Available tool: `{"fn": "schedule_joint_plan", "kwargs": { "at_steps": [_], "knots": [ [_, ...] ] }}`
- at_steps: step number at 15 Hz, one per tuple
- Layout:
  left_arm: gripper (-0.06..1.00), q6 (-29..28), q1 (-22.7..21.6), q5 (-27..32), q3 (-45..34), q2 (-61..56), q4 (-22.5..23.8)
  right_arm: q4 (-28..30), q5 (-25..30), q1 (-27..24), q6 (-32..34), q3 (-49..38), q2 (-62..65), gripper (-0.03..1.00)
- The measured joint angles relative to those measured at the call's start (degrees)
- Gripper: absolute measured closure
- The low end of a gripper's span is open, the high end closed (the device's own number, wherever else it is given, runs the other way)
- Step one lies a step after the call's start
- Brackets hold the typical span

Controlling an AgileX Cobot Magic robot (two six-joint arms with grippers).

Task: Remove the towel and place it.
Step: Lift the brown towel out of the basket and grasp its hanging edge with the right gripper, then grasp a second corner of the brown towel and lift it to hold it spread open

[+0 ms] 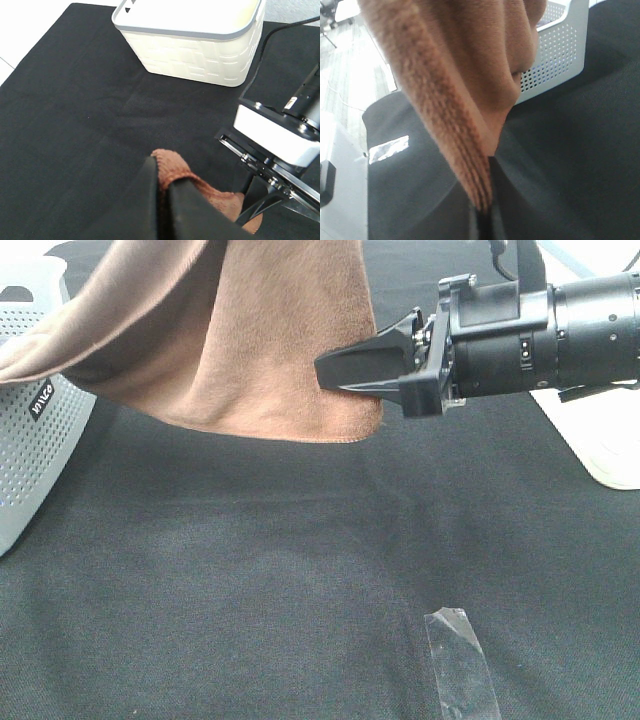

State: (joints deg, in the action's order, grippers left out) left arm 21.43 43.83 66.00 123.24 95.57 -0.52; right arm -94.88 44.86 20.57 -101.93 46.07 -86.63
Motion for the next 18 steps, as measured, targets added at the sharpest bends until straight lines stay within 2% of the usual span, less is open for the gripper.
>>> {"fn": "schedule_joint_plan", "kwargs": {
  "at_steps": [2, 3, 4, 6, 7, 9, 10, 12, 14, 16, 18],
  "knots": [
    [0.94, 0.0, 0.0, 0.23, 0.0, 0.0, 0.0, 1.38, -0.29, 0.0, 6.76, 0.63, 0.11, 0.96],
    [0.94, 0.0, 0.0, 0.23, 0.0, 0.0, 0.0, 4.24, -0.52, 0.0, 12.09, 2.01, 0.34, 0.96],
    [0.94, 0.0, 0.0, 0.23, 0.0, 0.0, 0.52, 9.74, -0.8, 0.0, 19.94, 4.35, 1.26, 0.96],
    [0.94, 0.06, 0.0, -0.06, 0.0, 0.0, 2.69, 26.41, -0.52, 0.0, 39.13, 11.92, 3.78, 0.96],
    [0.94, 0.74, 0.0, -0.4, 0.0, 0.0, 4.13, 36.73, 1.78, 0.0, 51.17, 16.96, 4.58, 0.96],
    [0.94, 2.46, 0.0, -1.6, 0.0, 0.0, 6.82, 58.96, 10.49, 0.0, 69.61, 30.25, 4.81, 0.96],
    [0.94, 2.81, 0.0, -2.58, 0.0, 0.0, 8.08, 66.41, 14.5, 0.0, 74.6, 36.27, 4.81, 0.96],
    [0.94, 3.04, -0.11, -6.76, 0.0, 0.0, 10.83, 77.12, 19.25, 0.0, 80.1, 47.96, 4.53, 0.96],
    [0.94, 3.04, -1.6, -11.92, 0.0, 0.11, 11.52, 84.74, 20.4, 0.0, 81.82, 58.21, 1.89, 0.96],
    [0.94, 3.04, -4.35, -15.07, 0.0, 0.8, 11.97, 89.04, 20.4, 0.0, 82.56, 66.75, -2.41, 0.96],
    [0.94, 3.55, -7.45, -16.84, 0.0, 2.69, 12.2, 90.58, 17.13, 0.0, 82.62, 74.03, -6.82, 0.96]
  ]
}}
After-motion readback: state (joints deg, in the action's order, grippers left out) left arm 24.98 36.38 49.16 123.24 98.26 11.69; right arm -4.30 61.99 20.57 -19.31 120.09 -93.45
